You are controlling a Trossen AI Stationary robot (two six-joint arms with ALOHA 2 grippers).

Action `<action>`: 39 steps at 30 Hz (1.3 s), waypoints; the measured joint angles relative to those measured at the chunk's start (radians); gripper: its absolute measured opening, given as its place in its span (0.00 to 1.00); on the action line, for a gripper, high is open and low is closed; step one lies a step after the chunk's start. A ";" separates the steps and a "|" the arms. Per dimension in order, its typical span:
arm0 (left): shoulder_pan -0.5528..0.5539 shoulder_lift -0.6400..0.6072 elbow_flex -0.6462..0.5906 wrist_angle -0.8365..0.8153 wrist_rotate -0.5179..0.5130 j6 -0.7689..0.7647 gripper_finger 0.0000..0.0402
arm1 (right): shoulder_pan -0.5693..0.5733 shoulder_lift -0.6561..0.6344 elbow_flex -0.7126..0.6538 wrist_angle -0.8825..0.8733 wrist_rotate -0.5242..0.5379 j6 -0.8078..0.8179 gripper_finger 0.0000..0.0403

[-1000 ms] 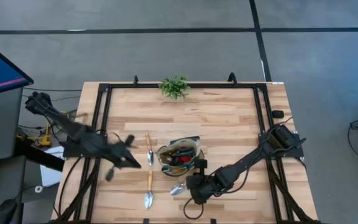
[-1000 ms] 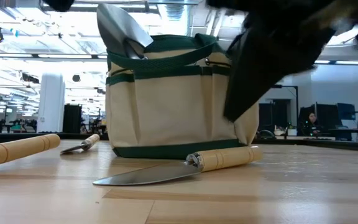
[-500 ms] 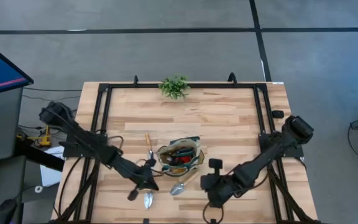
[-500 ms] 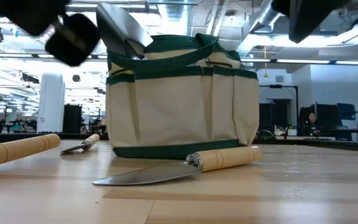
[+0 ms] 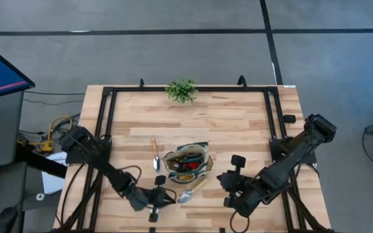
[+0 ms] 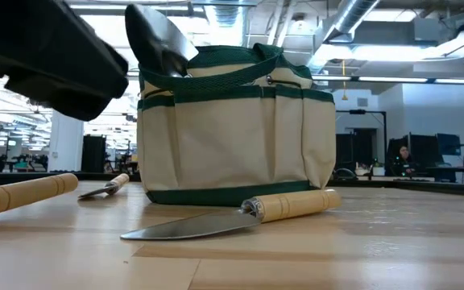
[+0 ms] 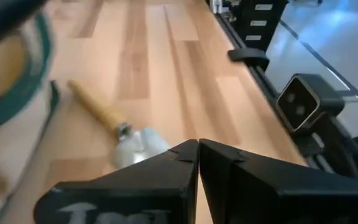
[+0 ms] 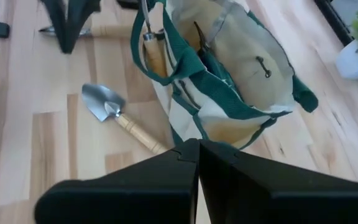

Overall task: Pick & Place Garden tools in Gardening bag
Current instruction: Move the gardening bag

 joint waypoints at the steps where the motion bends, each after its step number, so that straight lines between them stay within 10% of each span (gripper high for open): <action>1: -0.004 0.018 0.019 -0.001 -0.001 0.003 0.00 | 0.002 -0.001 0.000 0.000 0.008 0.000 0.00; 9: -0.013 0.048 0.095 -0.051 0.086 -0.125 0.00 | 0.005 0.006 0.000 -0.004 0.020 -0.001 0.00; 21: -0.007 0.048 0.100 -0.122 -0.116 -0.453 0.00 | 0.012 0.006 0.000 0.000 0.021 -0.012 0.00; 34: 0.119 0.064 0.103 -0.170 0.132 -0.485 0.00 | -0.005 0.006 0.000 0.000 0.020 -0.022 0.00; 39: 0.135 0.070 0.102 -0.171 0.058 -0.424 0.00 | -0.014 0.006 0.000 0.000 0.020 -0.022 0.00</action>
